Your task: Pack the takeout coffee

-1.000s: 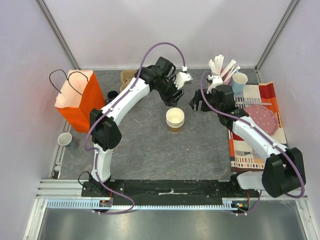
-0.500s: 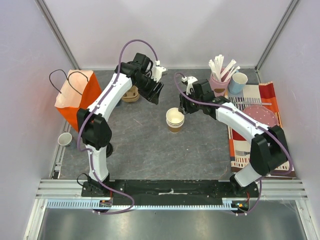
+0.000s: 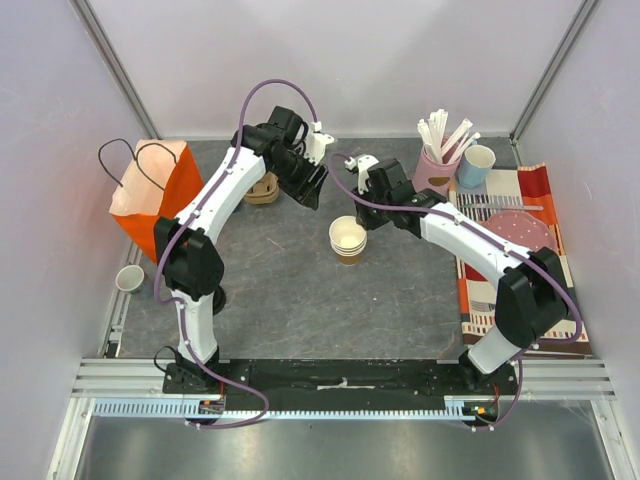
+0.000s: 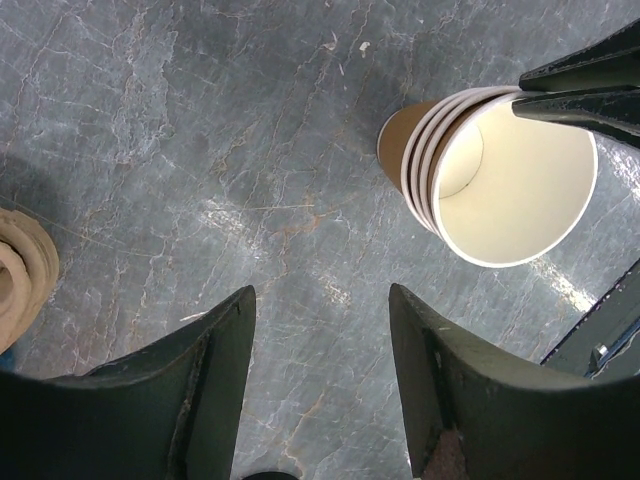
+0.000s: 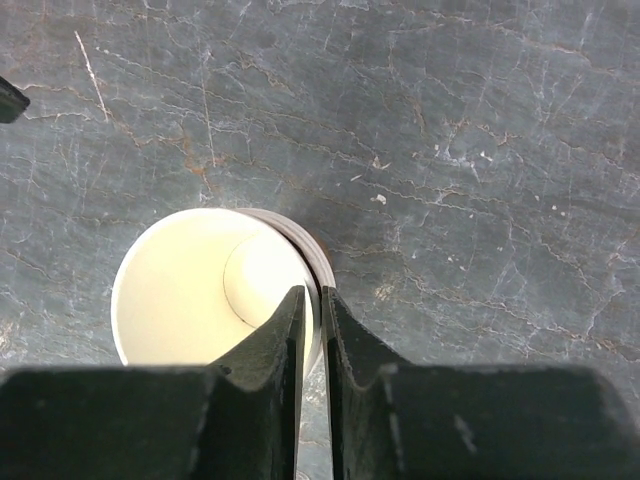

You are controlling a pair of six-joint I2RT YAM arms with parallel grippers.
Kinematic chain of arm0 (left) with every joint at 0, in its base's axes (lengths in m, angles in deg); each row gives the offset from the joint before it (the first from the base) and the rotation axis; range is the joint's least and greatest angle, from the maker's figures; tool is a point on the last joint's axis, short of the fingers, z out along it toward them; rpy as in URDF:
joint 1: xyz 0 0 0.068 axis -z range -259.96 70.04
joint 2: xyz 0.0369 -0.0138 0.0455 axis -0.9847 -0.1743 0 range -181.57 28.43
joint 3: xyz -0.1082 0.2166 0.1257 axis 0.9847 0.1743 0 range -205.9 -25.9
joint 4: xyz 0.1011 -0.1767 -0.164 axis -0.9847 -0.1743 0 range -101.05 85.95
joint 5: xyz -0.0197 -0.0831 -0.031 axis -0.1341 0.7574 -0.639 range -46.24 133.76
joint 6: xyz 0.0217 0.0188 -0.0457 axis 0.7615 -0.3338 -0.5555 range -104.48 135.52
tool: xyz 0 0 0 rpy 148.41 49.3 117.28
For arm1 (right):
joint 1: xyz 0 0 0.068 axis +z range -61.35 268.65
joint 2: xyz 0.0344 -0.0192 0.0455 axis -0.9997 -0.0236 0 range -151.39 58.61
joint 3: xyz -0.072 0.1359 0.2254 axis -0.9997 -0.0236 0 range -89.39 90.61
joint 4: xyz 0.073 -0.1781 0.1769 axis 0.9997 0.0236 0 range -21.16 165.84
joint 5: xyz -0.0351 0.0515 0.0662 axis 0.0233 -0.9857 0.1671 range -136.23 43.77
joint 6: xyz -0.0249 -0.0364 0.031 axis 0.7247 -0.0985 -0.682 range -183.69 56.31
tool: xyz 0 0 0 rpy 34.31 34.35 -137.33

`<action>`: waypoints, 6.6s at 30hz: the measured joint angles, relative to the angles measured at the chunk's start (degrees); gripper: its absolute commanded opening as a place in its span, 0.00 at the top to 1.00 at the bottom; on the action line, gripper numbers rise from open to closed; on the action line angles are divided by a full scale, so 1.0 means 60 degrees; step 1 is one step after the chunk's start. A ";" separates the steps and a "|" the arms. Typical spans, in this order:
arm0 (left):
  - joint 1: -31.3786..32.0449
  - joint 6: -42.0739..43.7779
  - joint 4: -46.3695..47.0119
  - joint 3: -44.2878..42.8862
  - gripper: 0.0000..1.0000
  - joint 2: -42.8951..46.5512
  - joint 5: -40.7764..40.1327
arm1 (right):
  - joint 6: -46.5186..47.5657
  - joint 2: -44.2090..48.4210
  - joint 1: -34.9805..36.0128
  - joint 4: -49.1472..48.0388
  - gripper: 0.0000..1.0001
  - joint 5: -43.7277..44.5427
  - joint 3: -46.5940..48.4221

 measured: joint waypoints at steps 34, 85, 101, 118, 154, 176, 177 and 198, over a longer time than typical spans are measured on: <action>0.0805 -0.0856 0.1107 0.0914 0.52 -0.0025 0.1647 | 0.0029 -0.0262 0.0015 0.0364 1.00 -0.0066 0.0255; 0.0550 -0.1384 0.1304 0.1381 0.50 0.0594 0.1005 | -0.1800 0.1049 -0.2951 -0.0317 1.00 0.1723 -0.2229; 0.0976 -0.1526 0.2616 0.2138 0.74 -0.0157 0.0353 | -0.1869 0.0874 -0.2965 -0.0543 0.44 0.1439 -0.2047; 0.0973 -0.1504 0.2076 0.1668 0.98 -0.0157 0.0754 | -0.1865 0.0947 -0.1027 -0.1585 0.59 -0.1282 -0.0962; 0.0393 -0.0437 0.1927 0.1370 0.45 0.0091 0.1239 | -0.4320 0.1355 -0.1483 -0.1836 0.55 -0.2393 -0.2386; 0.1996 0.6590 0.0918 0.3442 0.50 0.1249 0.2164 | -0.6481 0.1468 -0.1577 -0.5104 0.54 -0.3694 -0.4860; 0.2033 0.6612 0.0973 0.3464 0.50 0.1246 0.2033 | -0.6524 0.1453 -0.1577 -0.5227 0.54 -0.3745 -0.4860; 0.2084 0.6626 0.1694 0.3719 0.81 0.0692 0.0845 | -0.6794 0.0543 -0.1577 -0.5876 0.55 -0.4109 -0.4845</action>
